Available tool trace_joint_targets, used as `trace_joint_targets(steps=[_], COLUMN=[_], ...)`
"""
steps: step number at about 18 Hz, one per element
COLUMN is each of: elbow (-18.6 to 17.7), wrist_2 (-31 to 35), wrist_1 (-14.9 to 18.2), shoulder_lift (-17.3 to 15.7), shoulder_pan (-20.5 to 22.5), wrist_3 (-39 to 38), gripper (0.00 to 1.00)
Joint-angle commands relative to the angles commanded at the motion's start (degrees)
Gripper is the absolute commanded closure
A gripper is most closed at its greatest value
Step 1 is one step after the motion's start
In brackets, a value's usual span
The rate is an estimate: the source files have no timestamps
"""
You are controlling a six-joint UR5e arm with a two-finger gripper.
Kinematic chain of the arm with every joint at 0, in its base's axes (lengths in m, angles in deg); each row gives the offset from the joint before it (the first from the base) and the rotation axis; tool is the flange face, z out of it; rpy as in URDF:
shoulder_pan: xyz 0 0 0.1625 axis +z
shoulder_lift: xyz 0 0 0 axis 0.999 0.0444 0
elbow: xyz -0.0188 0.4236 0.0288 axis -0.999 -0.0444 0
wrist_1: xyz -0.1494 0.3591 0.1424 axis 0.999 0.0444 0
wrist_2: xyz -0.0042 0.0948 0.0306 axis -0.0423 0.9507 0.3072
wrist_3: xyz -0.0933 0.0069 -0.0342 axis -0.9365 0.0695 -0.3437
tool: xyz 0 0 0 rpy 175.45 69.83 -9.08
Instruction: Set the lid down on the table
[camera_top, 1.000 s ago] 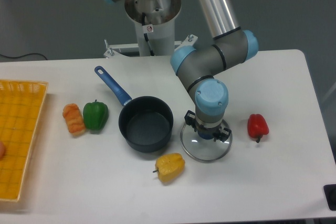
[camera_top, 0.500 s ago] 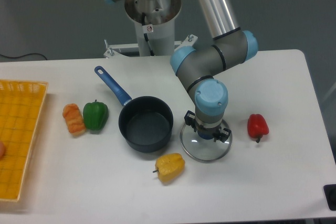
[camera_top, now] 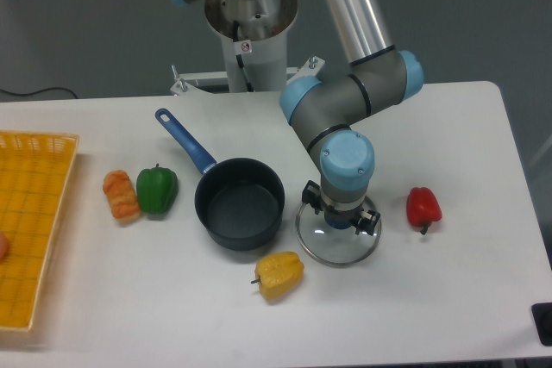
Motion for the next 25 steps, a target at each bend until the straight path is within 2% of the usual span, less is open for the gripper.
trace_joint_targets(steps=[7, 15, 21, 25], elbow=[0.0, 0.4, 1.3, 3.3], wrist_2=[0.6, 0.6, 0.6, 0.4], wrist_1=[-0.4, -0.4, -0.4, -0.4], shoulder_lift=[0.5, 0.0, -0.4, -0.9], shoulder_pan=[-0.6, -0.6, -0.7, -0.7], wrist_3=[-0.2, 0.0, 0.0, 0.0], gripper=[0.0, 0.0, 0.0, 0.0])
